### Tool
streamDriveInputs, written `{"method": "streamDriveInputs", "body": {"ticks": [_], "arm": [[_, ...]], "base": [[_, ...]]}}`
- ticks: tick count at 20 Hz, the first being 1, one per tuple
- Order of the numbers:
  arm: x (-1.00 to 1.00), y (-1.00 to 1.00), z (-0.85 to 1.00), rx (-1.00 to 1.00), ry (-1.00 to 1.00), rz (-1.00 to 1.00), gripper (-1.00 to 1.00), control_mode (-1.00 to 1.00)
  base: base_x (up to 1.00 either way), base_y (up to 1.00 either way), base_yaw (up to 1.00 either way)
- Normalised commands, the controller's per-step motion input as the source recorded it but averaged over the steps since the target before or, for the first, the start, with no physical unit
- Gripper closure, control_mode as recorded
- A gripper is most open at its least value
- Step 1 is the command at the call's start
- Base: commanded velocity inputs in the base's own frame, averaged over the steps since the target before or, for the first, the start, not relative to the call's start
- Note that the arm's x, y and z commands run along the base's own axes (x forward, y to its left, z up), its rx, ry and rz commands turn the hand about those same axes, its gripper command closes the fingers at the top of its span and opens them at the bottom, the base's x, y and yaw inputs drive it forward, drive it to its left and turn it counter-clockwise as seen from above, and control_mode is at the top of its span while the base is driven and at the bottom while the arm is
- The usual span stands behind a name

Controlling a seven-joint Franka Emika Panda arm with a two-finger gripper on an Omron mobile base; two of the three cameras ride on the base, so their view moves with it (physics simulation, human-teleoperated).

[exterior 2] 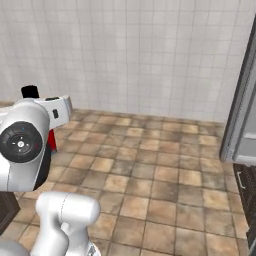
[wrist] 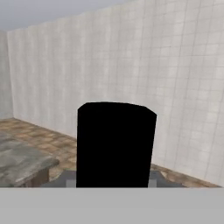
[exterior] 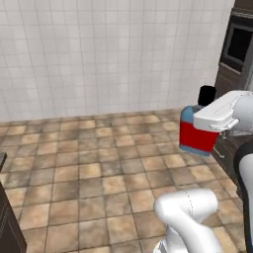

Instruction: There is a bowl on the dining counter. Grab a lemon wedge from the fridge and place it in the bowl. Then get the liquor bottle and glass cup from the cabinet and place them next to the bowl.

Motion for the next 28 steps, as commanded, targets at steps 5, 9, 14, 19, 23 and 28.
{"method": "streamDriveInputs", "body": {"ticks": [5, 9, 14, 19, 23, 28], "arm": [[0.0, 0.0, 0.0, 0.0, 0.0, 0.0, 1.0, 1.0], [0.0, 0.0, 0.0, 0.0, 0.0, 0.0, 1.0, 1.0], [0.0, 0.0, 0.0, 0.0, 0.0, 0.0, 1.0, 1.0], [0.0, 0.0, 0.0, 0.0, 0.0, 0.0, 1.0, 1.0], [0.0, 0.0, 0.0, 0.0, 0.0, 0.0, 1.0, 1.0], [0.0, 0.0, 0.0, 0.0, 0.0, 0.0, 1.0, 1.0]], "base": [[1.0, 0.09, 0.23], [1.0, 0.01, 0.48], [1.0, 0.0, 0.59], [1.0, 0.0, 0.58], [1.0, 0.0, 0.57], [1.0, 0.0, 0.56]]}}
